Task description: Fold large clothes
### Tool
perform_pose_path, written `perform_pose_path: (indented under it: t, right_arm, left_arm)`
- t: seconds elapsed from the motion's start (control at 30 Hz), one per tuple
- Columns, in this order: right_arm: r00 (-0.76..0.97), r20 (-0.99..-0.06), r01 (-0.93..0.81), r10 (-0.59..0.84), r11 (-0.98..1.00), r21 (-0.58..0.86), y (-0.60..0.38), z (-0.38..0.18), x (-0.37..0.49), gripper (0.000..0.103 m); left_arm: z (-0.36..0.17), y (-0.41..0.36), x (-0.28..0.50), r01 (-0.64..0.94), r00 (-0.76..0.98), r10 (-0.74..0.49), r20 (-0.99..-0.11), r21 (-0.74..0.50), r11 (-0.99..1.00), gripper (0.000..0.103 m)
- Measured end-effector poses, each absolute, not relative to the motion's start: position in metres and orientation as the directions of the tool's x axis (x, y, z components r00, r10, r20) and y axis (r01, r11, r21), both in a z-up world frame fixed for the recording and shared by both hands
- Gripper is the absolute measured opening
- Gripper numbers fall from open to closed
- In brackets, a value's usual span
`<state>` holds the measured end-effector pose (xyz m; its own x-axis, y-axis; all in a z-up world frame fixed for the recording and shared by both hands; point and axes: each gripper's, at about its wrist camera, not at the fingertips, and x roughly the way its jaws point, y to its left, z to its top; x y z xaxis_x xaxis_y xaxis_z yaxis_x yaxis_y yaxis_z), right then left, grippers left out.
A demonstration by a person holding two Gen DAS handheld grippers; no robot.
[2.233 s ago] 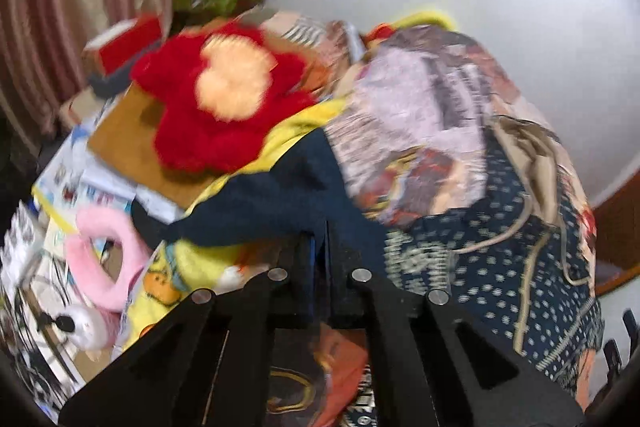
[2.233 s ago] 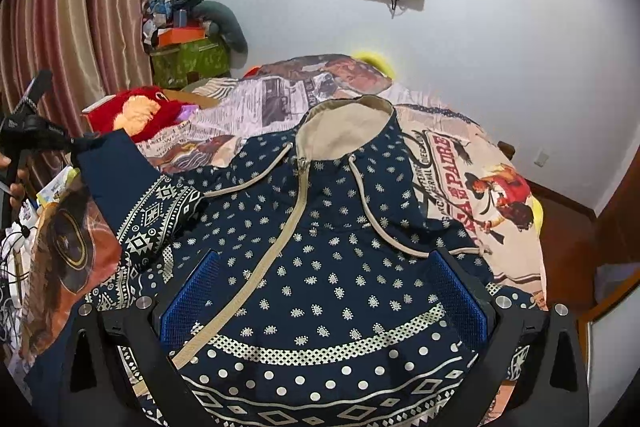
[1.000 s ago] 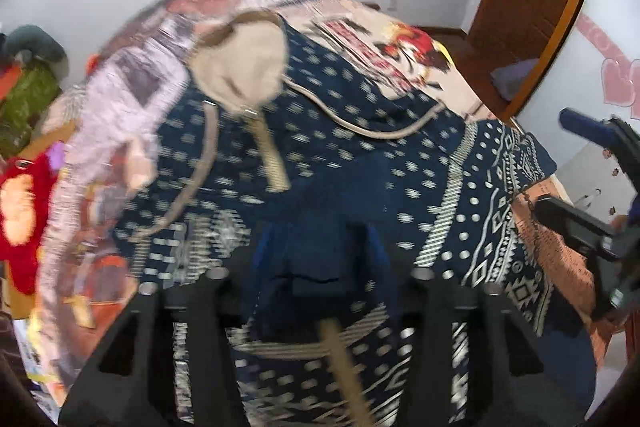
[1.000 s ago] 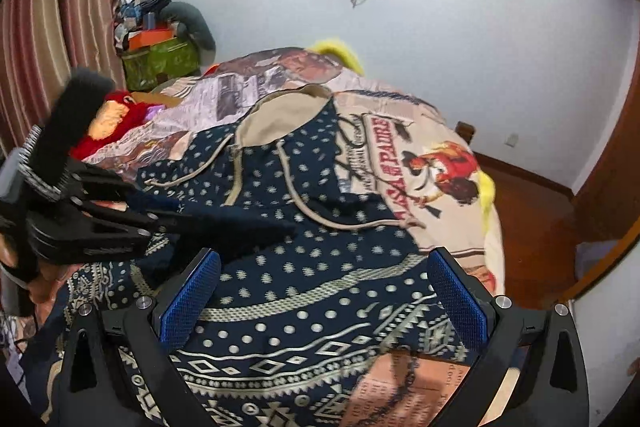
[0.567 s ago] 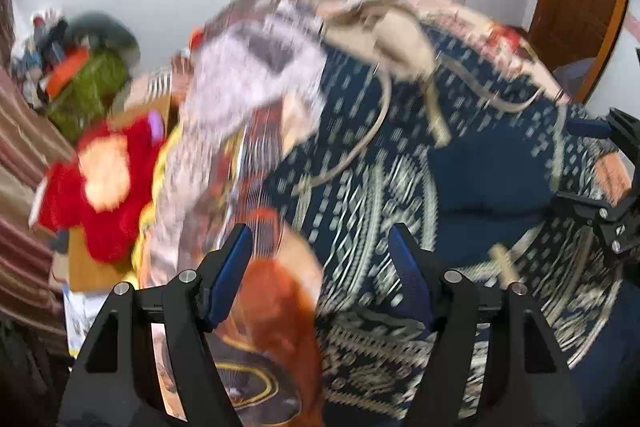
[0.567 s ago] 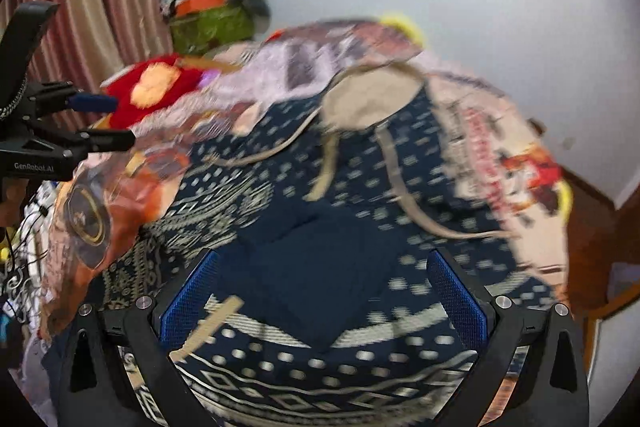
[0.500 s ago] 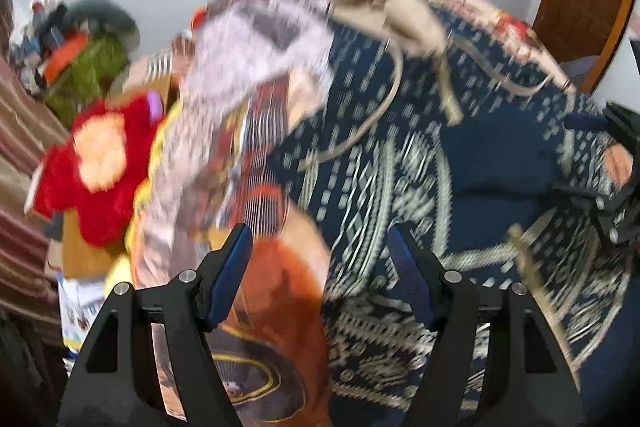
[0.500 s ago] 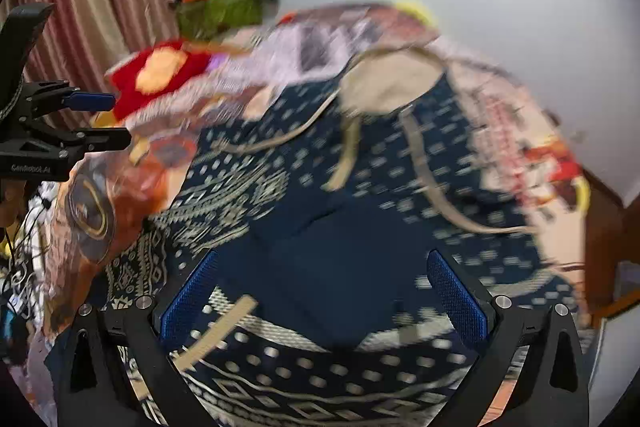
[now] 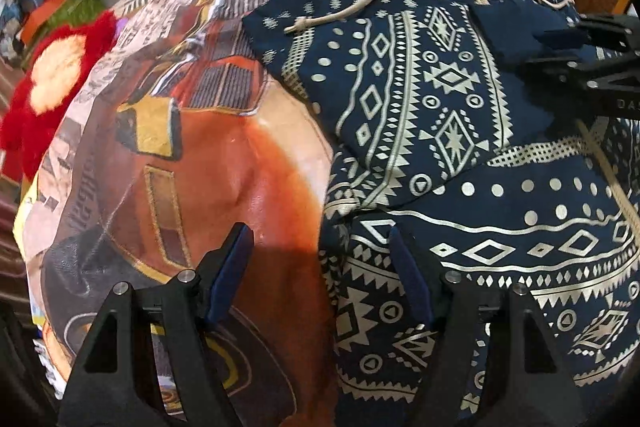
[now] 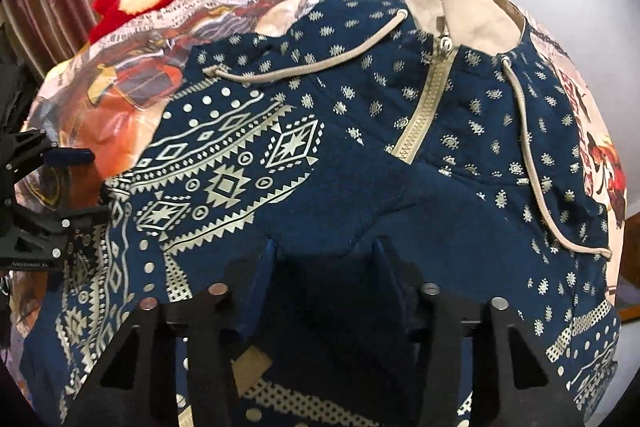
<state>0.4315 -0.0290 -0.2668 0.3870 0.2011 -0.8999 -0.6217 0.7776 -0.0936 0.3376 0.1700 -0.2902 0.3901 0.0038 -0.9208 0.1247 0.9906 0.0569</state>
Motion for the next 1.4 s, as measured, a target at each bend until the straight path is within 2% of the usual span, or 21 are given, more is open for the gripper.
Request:
perform_pose_path:
  t: [0.2, 0.27, 0.33, 0.4, 0.43, 0.47, 0.5, 0.53, 0.57, 0.7, 0.97, 1.4]
  right_arm:
    - [0.426, -0.887, -0.645, 0.176, 0.746, -0.163, -0.023, -0.27, 0.423, 0.045]
    - [0.417, -0.89, -0.652, 0.186, 0.743, -0.151, -0.021, -0.271, 0.423, 0.054]
    - [0.422, -0.888, -0.659, 0.18, 0.734, -0.165, -0.018, -0.273, 0.423, 0.056]
    - [0.447, -0.879, -0.656, 0.165, 0.728, -0.197, -0.015, -0.275, 0.424, 0.05]
    - [0.467, -0.872, -0.642, 0.149, 0.735, -0.218, -0.016, -0.273, 0.425, 0.036]
    - [0.469, -0.87, -0.635, 0.149, 0.742, -0.215, -0.018, -0.272, 0.425, 0.028]
    - [0.464, -0.87, -0.624, 0.169, 0.759, -0.186, -0.023, -0.267, 0.428, 0.025]
    - [0.46, -0.867, -0.611, 0.19, 0.776, -0.154, -0.029, -0.263, 0.43, 0.016]
    - [0.455, -0.862, -0.59, 0.223, 0.801, -0.105, -0.038, -0.255, 0.433, 0.014]
    - [0.511, -0.813, -0.529, 0.28, 0.847, -0.041, -0.067, -0.226, 0.43, 0.012]
    - [0.606, -0.738, -0.4, 0.297, 0.916, 0.04, -0.14, -0.178, 0.415, 0.01]
    - [0.572, -0.798, -0.209, 0.187, 0.975, 0.079, -0.247, -0.199, 0.416, 0.01]
  left_arm:
    - [-0.301, 0.146, 0.342, 0.113, 0.423, 0.078, -0.903, 0.138, 0.984, 0.077]
    - [-0.301, 0.142, 0.346, 0.081, 0.44, 0.108, -0.892, 0.159, 0.984, 0.077]
    - [-0.302, 0.138, 0.35, 0.042, 0.448, 0.135, -0.884, 0.171, 0.984, 0.077]
    - [-0.303, 0.135, 0.352, 0.014, 0.454, 0.158, -0.877, 0.184, 0.983, 0.077]
    - [-0.303, 0.134, 0.354, 0.005, 0.454, 0.168, -0.875, 0.191, 0.982, 0.077]
    - [-0.303, 0.133, 0.354, 0.0, 0.455, 0.174, -0.874, 0.195, 0.981, 0.076]
    - [-0.303, 0.132, 0.354, -0.004, 0.455, 0.179, -0.872, 0.199, 0.98, 0.075]
    - [-0.302, 0.135, 0.357, -0.006, 0.453, 0.18, -0.873, 0.198, 0.98, 0.074]
    - [-0.303, 0.138, 0.354, -0.011, 0.453, 0.18, -0.873, 0.196, 0.98, 0.072]
    - [-0.296, 0.148, 0.359, -0.042, 0.442, 0.191, -0.876, 0.193, 0.98, 0.06]
    - [-0.27, 0.181, 0.365, -0.194, 0.454, 0.192, -0.87, 0.114, 0.974, 0.058]
    - [-0.268, 0.167, 0.351, -0.144, 0.398, 0.188, -0.898, 0.141, 0.98, 0.058]
